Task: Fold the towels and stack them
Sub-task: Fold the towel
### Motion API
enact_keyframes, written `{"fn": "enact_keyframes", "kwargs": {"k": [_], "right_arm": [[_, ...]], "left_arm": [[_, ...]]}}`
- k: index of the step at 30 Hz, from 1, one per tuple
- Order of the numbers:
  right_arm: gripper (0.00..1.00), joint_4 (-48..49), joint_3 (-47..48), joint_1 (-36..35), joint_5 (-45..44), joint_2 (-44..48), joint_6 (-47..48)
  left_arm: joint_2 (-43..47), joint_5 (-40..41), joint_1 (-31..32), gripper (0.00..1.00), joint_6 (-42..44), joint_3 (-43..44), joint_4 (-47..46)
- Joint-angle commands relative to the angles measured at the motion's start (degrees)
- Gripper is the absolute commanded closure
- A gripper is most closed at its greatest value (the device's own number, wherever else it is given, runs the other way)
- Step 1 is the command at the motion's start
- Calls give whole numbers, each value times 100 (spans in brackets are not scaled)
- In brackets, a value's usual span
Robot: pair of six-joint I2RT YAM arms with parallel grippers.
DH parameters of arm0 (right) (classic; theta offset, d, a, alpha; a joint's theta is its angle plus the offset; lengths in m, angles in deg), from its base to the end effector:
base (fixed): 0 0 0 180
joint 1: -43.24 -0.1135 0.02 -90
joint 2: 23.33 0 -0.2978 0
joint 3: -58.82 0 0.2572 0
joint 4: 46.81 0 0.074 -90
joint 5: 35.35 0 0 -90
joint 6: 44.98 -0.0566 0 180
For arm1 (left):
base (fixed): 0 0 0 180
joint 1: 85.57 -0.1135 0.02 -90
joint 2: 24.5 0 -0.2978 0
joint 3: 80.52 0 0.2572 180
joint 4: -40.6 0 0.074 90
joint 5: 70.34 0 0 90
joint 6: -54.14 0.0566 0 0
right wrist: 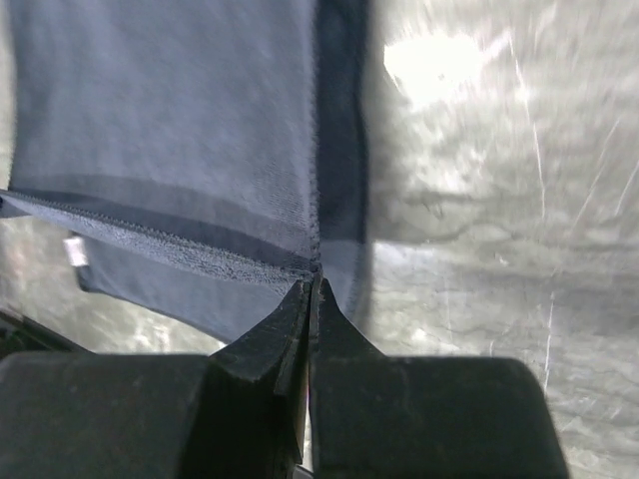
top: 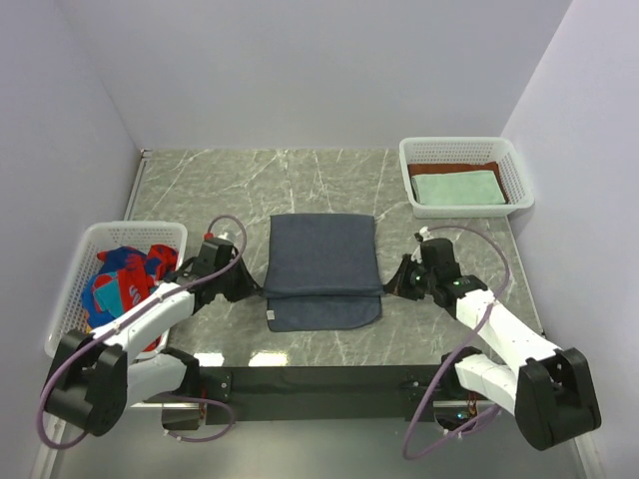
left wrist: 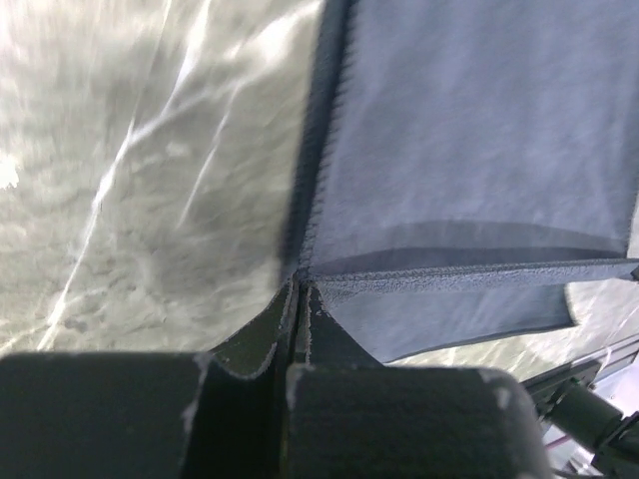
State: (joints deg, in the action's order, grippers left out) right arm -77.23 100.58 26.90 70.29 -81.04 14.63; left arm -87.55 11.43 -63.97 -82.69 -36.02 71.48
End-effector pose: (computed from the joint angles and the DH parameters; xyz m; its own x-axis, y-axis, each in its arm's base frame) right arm 0.1846 0.0700 0.2016 -0.8265 0.2653 -0.4965 -0.0363 0.8550 0.5174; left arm 0.1955 -0.0861 0.1984 -0.8121 -0.4548 -0.3657 -0.2066 0.8101 -0.5487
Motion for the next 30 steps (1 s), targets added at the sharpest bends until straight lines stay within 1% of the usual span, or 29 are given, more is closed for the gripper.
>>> {"fn": "enact_keyframes", "kwargs": {"k": [1, 4, 8, 11, 12, 13, 14, 15, 16, 17, 18, 19, 20, 21, 23, 24, 25, 27, 30], "right_arm": [[100, 269, -225, 78, -492, -240, -19], [100, 401, -304, 69, -457, -573, -37], [100, 454, -349, 43, -413, -662, -28], [98, 445, -384, 34, -386, -671, -11], [94, 427, -384, 43, -360, -662, -2], [92, 418, -393, 43, -273, -636, 7], [90, 401, -393, 34, -228, -601, 59], [80, 323, -401, 25, -184, -549, 77], [72, 296, -393, 17, -140, -461, 86], [66, 261, -367, -9, -10, -243, 112], [54, 104, -331, -45, -8, -110, 139], [48, -20, -166, -97, -43, 126, 182], [44, -160, -60, -141, -148, 224, 331], [39, -414, 54, -281, -218, 321, 437], [35, -644, 459, -501, -359, 454, 743], [34, -784, 599, -824, -612, 454, 824], [34, -838, 844, -958, -736, 358, 894], [33, -865, 1048, -1248, -904, 165, 1114], [33, -777, 1408, -1670, -721, -485, 1474]], "left_arm": [[-260, 366, -69, 99, -10, -261, -218], [-436, 375, 1, 99, -72, -376, -350], [-498, 445, 159, 99, -142, -472, -385], [-489, 506, 239, 97, -195, -534, -368], [-481, 515, 256, 95, -212, -551, -350], [-437, 515, 274, 91, -213, -560, -324], [-393, 524, 291, 88, -239, -560, -237], [-340, 533, 300, 86, -248, -552, -157], [-157, 542, 326, 81, -283, -543, -96], [-42, 516, 344, 79, -274, -517, 53], [107, 524, 362, 71, -265, -482, 150], [422, 541, 371, 56, -239, -438, 264], [581, 568, 379, 49, -213, -298, 404], [748, 629, 371, 36, -187, -227, 658], [1179, 717, 371, 29, -37, 53, 897], [1311, 796, 371, 26, 33, 142, 1055], [1486, 805, 379, 25, 147, 221, 1108], [1611, 805, 371, 24, 244, 388, 1135], [1585, 805, 379, 25, 402, 398, 995]]}}
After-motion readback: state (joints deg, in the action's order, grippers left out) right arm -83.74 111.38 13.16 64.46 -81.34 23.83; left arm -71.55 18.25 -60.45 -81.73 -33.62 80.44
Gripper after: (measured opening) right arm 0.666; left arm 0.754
